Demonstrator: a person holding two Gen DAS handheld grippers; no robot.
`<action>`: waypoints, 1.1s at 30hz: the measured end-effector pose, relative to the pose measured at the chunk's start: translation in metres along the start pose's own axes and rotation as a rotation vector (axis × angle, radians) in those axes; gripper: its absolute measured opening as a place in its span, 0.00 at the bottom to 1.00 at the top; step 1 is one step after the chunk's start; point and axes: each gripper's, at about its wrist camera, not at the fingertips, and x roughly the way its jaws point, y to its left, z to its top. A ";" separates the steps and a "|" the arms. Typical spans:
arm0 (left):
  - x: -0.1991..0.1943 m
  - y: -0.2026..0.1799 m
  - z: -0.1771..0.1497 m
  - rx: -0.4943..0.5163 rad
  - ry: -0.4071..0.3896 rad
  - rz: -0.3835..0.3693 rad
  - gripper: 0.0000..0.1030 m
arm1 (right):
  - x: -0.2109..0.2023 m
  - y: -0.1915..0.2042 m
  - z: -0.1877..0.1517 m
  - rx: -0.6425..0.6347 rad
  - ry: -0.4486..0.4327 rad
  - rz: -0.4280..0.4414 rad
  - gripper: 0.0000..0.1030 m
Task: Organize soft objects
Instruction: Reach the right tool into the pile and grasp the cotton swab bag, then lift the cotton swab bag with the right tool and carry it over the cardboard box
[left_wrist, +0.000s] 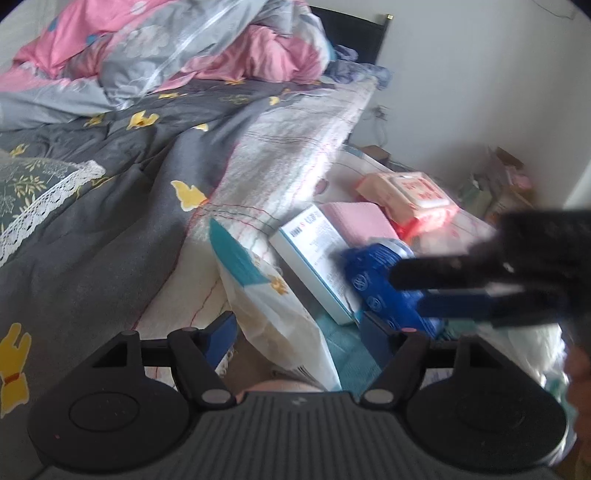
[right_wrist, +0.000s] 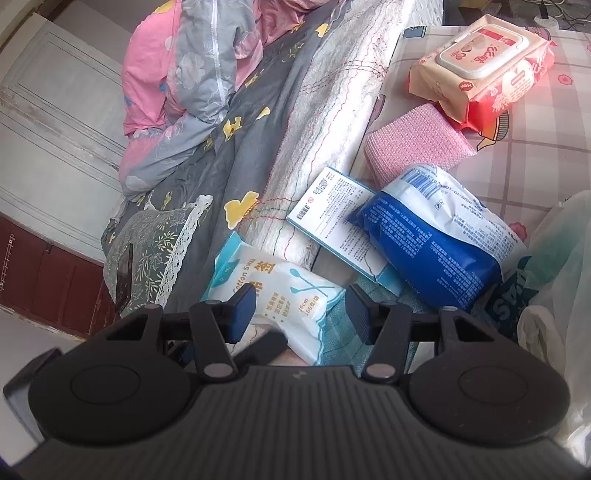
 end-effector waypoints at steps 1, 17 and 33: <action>0.004 0.002 0.001 -0.020 0.000 0.012 0.59 | -0.002 -0.002 0.000 0.003 0.002 0.004 0.52; -0.055 0.011 0.019 0.028 -0.029 -0.216 0.21 | -0.054 0.003 -0.002 -0.034 -0.131 0.068 0.52; -0.033 0.015 -0.030 0.199 0.229 -0.319 0.29 | -0.020 -0.021 -0.098 0.019 -0.011 0.020 0.36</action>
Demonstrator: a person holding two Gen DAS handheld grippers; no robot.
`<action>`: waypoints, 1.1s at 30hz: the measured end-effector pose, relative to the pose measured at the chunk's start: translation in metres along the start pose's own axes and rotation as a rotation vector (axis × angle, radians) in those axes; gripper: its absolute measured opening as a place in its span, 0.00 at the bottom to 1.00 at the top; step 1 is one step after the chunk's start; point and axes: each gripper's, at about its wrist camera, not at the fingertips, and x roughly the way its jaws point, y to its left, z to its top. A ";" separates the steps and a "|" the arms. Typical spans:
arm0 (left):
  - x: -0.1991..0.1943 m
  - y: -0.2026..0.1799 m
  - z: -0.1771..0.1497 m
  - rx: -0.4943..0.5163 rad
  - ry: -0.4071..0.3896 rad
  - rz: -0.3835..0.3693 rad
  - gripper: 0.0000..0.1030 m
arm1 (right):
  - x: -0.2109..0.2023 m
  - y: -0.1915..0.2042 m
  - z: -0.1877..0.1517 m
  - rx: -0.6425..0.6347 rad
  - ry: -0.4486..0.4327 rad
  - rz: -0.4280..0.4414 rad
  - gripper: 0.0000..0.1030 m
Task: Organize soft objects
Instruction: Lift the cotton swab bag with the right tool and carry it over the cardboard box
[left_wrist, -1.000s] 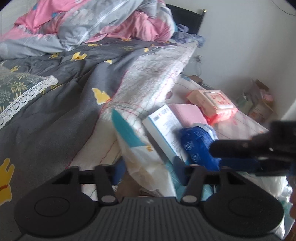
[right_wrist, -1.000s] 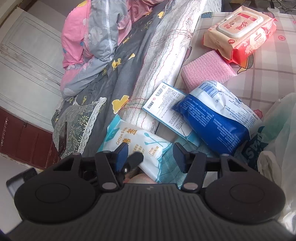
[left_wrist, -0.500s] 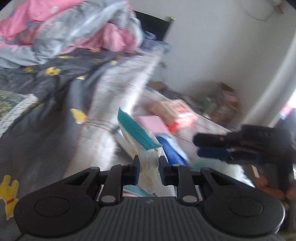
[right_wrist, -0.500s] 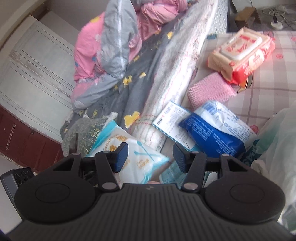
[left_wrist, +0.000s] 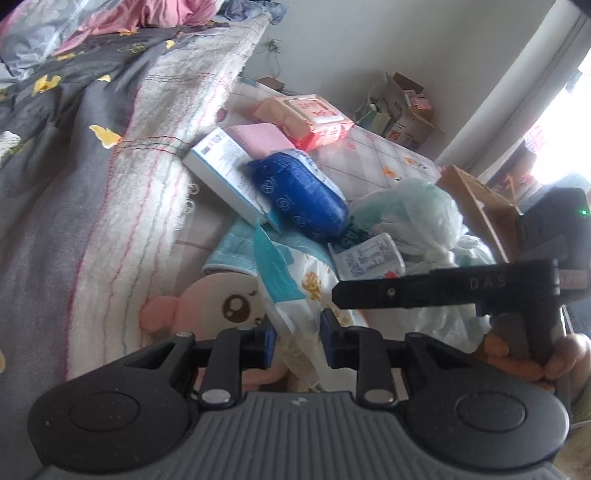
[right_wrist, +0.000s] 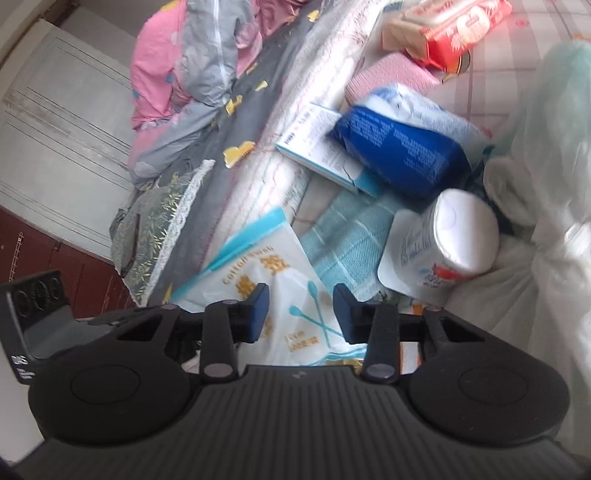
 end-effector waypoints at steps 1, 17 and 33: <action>0.000 -0.001 -0.002 0.007 -0.001 0.027 0.33 | 0.003 0.001 -0.002 0.000 -0.003 0.000 0.36; 0.000 0.008 -0.020 -0.081 0.008 -0.010 0.48 | 0.021 -0.001 0.002 0.018 0.013 0.031 0.40; -0.051 -0.050 -0.005 0.065 -0.145 0.022 0.27 | -0.049 0.013 -0.002 0.020 -0.022 0.151 0.36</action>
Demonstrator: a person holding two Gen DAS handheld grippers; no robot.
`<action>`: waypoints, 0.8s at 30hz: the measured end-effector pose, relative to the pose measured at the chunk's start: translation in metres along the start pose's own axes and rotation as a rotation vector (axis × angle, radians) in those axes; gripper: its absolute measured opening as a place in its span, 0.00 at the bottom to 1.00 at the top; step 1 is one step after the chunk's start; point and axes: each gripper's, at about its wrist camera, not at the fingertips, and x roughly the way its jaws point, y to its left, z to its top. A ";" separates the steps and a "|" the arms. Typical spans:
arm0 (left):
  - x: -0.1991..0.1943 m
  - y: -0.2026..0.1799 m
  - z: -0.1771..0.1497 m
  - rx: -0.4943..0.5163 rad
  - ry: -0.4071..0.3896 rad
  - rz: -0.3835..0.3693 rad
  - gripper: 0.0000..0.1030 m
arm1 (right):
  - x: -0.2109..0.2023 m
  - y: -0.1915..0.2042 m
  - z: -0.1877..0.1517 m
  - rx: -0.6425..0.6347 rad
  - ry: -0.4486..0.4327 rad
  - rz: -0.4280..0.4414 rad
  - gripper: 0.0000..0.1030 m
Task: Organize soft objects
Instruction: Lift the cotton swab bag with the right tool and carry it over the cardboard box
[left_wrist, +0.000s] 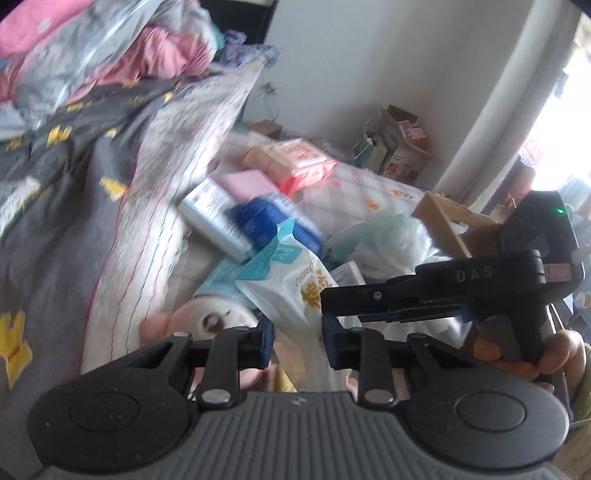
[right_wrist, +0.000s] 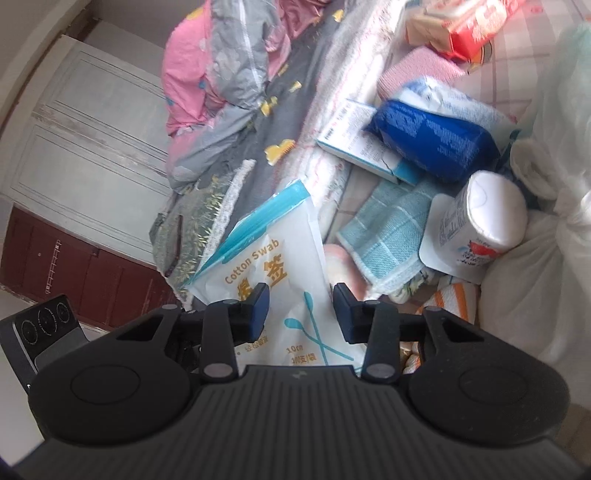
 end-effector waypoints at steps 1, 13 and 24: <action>-0.002 -0.009 0.006 0.023 -0.013 -0.009 0.27 | -0.012 0.002 0.002 -0.006 -0.020 0.004 0.36; 0.077 -0.160 0.084 0.264 0.023 -0.295 0.27 | -0.204 -0.068 0.023 0.103 -0.336 -0.115 0.37; 0.234 -0.268 0.105 0.355 0.215 -0.323 0.28 | -0.262 -0.220 0.057 0.354 -0.380 -0.271 0.37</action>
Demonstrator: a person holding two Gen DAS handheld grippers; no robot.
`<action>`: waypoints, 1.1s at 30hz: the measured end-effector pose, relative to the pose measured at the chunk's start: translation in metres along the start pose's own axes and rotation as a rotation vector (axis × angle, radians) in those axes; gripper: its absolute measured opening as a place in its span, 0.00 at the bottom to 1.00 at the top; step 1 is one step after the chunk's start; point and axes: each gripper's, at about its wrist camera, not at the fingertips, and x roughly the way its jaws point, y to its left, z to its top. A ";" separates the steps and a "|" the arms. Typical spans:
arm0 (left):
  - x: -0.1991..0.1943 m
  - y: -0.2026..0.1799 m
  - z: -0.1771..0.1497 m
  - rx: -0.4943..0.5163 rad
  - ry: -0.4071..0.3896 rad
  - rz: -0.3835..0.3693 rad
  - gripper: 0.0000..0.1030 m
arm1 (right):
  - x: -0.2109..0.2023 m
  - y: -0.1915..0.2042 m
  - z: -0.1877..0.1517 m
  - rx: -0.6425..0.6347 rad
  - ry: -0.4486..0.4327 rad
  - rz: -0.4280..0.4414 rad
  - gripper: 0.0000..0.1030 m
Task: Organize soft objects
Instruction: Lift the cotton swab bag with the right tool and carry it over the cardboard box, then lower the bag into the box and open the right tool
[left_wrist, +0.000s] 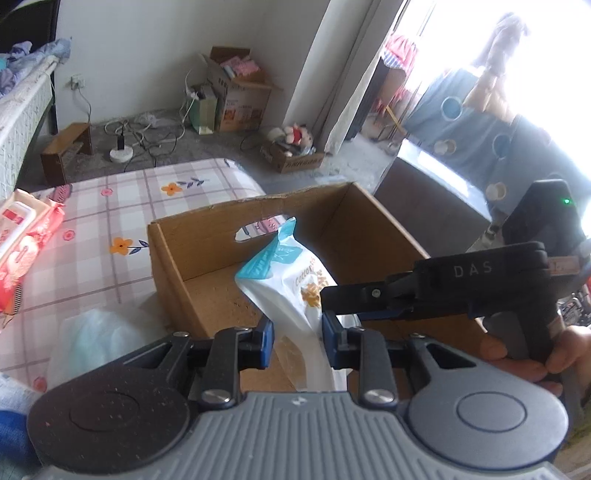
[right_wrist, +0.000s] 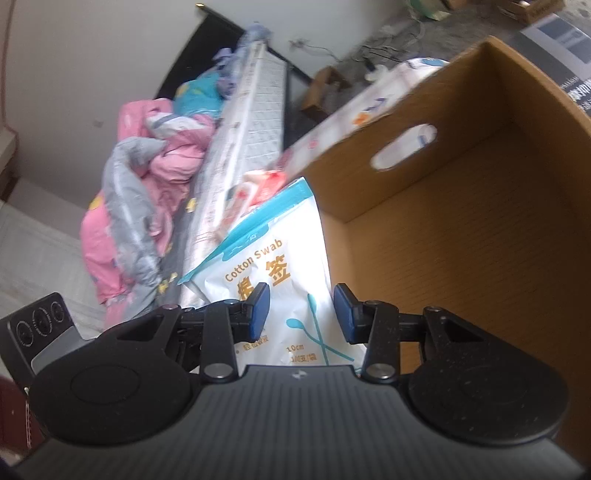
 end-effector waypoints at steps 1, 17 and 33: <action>0.011 0.000 0.002 0.000 0.010 0.014 0.28 | 0.008 -0.007 0.005 0.011 0.005 -0.013 0.37; -0.013 0.019 0.003 -0.028 -0.079 0.173 0.60 | 0.092 -0.039 0.004 -0.028 0.086 -0.188 0.37; -0.127 0.076 -0.101 -0.173 -0.184 0.324 0.81 | 0.158 -0.007 0.010 -0.192 0.114 -0.338 0.34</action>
